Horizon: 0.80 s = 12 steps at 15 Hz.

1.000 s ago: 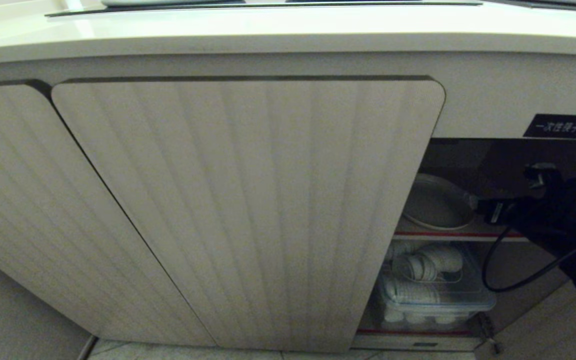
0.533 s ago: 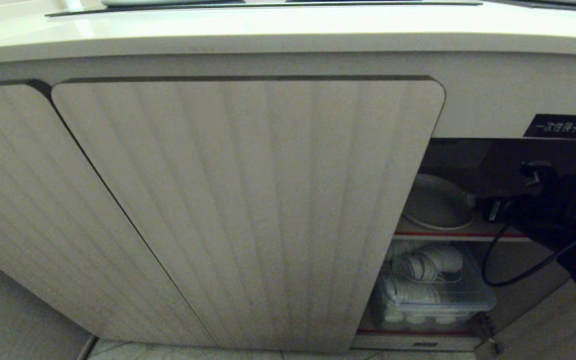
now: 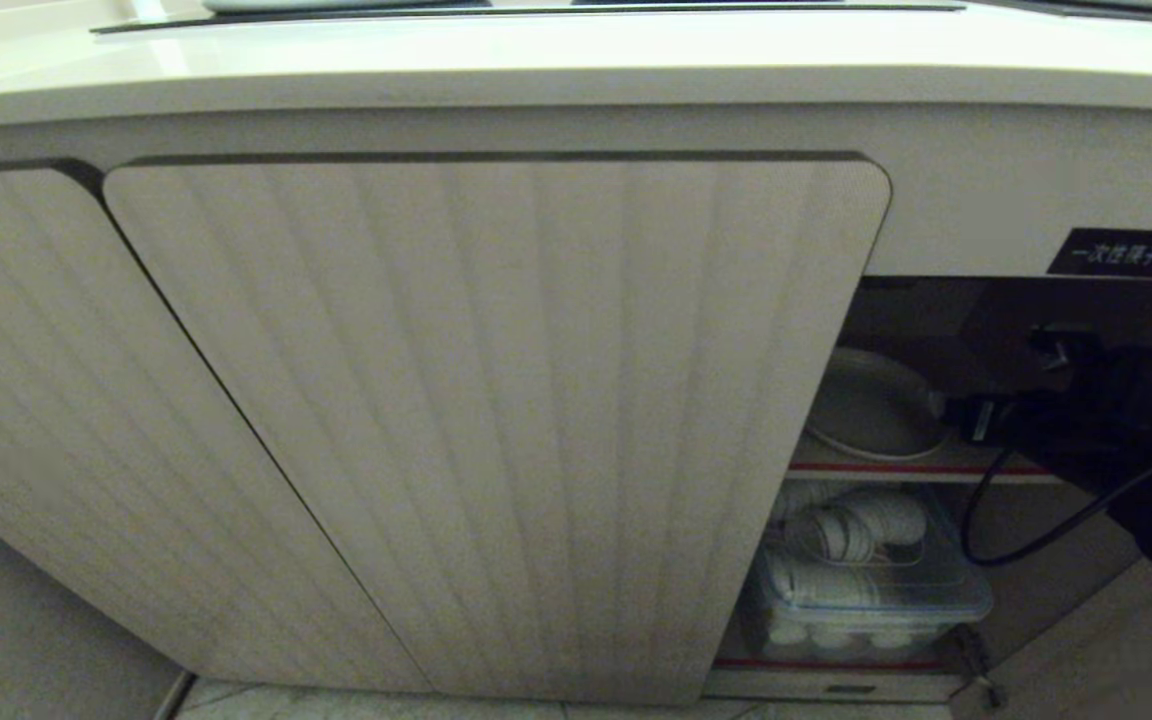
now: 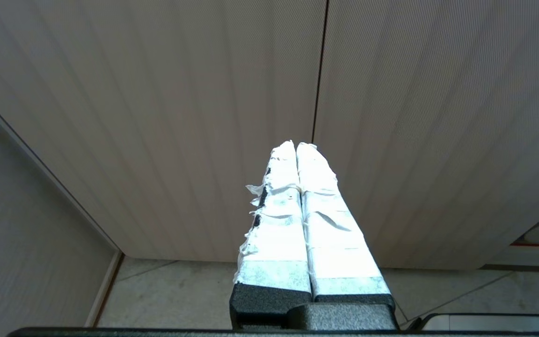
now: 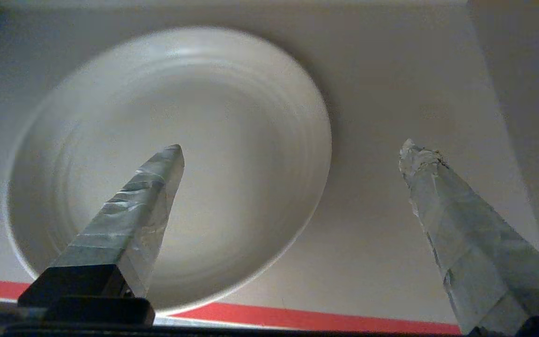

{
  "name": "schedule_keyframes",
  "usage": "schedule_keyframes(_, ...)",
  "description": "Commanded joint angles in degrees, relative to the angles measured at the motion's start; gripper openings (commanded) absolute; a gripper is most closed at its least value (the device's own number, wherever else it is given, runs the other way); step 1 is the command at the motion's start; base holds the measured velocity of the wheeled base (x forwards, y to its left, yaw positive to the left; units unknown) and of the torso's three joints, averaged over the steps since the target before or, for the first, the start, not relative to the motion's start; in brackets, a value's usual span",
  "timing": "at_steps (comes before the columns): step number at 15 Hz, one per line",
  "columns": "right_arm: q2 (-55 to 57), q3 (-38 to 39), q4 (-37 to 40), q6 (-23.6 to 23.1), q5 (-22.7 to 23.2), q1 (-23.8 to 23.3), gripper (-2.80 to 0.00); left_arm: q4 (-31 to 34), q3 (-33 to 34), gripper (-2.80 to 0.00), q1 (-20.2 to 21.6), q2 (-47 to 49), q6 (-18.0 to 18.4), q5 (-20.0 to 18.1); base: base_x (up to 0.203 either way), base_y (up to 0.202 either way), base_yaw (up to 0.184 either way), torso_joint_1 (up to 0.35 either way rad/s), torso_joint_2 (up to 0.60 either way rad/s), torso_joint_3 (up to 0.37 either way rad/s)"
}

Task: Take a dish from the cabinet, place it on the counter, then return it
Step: Take the plate from the cabinet

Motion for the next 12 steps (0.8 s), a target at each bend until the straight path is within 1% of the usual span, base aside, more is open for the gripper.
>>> schedule_keyframes(1, 0.16, -1.03, 1.31, -0.11, 0.08, -0.01, 0.00, 0.00, 0.00, -2.80, 0.00, -0.02, -0.01, 0.00, 0.000, 0.000, 0.000, 0.000, 0.00, 0.000)
schedule_keyframes(12, -0.11, -2.45, 6.88, -0.32, 0.17, 0.34, 0.00, 0.00, 0.00, -2.80, 0.00, -0.02, -0.01, 0.00, 0.000, 0.000, 0.000, 0.000, 0.00, 0.000)
